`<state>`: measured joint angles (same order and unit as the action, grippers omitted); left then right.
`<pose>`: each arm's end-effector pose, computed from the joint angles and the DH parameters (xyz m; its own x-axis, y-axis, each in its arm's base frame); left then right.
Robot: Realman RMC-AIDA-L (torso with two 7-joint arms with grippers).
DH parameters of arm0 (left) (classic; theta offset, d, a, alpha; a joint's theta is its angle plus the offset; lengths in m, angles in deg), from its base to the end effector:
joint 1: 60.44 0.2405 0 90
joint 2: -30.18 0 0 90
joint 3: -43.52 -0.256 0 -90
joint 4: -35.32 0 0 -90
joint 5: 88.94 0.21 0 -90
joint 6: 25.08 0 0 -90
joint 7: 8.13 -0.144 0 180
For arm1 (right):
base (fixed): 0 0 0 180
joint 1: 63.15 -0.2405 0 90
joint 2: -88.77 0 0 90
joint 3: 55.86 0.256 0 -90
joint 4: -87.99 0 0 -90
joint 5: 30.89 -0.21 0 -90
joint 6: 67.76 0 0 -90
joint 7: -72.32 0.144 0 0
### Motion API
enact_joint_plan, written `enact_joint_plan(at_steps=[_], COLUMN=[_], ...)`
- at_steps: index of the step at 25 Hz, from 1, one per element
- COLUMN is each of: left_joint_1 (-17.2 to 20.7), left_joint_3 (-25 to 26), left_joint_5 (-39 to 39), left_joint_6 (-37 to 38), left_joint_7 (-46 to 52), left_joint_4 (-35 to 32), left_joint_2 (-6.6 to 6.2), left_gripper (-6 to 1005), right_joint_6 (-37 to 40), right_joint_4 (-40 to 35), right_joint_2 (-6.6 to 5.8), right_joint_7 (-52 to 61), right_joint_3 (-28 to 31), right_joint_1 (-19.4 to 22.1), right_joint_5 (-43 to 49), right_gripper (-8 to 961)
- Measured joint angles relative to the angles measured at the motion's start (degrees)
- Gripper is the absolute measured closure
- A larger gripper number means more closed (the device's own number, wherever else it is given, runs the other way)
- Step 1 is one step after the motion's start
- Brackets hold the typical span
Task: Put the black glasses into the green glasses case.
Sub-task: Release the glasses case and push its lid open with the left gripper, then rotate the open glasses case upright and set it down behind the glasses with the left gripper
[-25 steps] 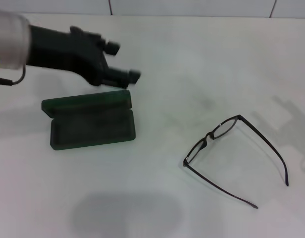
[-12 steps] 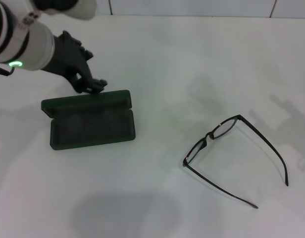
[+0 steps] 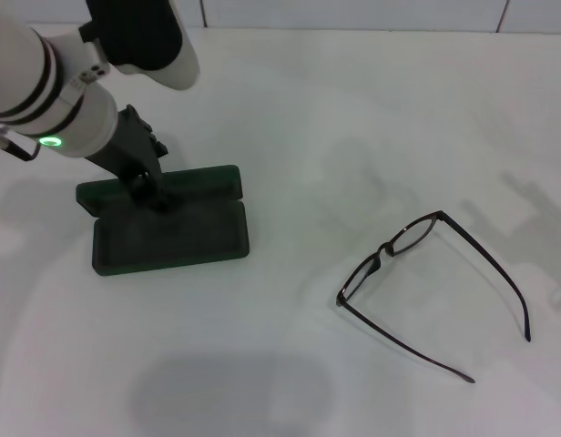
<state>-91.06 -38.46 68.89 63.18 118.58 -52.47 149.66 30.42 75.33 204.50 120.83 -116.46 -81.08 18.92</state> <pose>-0.1780 0.3547 0.0235 0.8538 0.3151 -0.4144 0.0981 -0.8791 -0.4664 0.2964 0.2723 0.0304 0.3839 0.0855 -0.9194 -0.6416 -0.6914 -0.3322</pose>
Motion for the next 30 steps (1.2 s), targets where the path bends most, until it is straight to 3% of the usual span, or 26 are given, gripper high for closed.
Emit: enact_joint_plan(at_steps=[11,22,30], left_joint_1=[-3.7,-5.3,-5.8], left_joint_3=[0.8,1.6,-0.4], left_joint_5=[3.6,2.5,-4.9], left_joint_6=[-1.8,-1.3,-3.7], left_joint_7=[-0.6,0.7,-0.4], left_joint_4=[8.3,7.0,-1.2], left_joint_2=[0.06,0.17,0.29], left_gripper=[361,793,809], right_joint_6=[-1.7,-1.8,-0.9], right_joint_4=[0.3,0.7,2.1], right_joint_2=[0.13,0.11,0.18], right_joint_7=[0.0,0.0,0.0], right_joint_3=[-0.1,-0.1,-0.2], right_joint_1=[-0.5,-0.6,-0.5], right_joint_5=[0.0,0.0,0.1], right_gripper=[199,199,198])
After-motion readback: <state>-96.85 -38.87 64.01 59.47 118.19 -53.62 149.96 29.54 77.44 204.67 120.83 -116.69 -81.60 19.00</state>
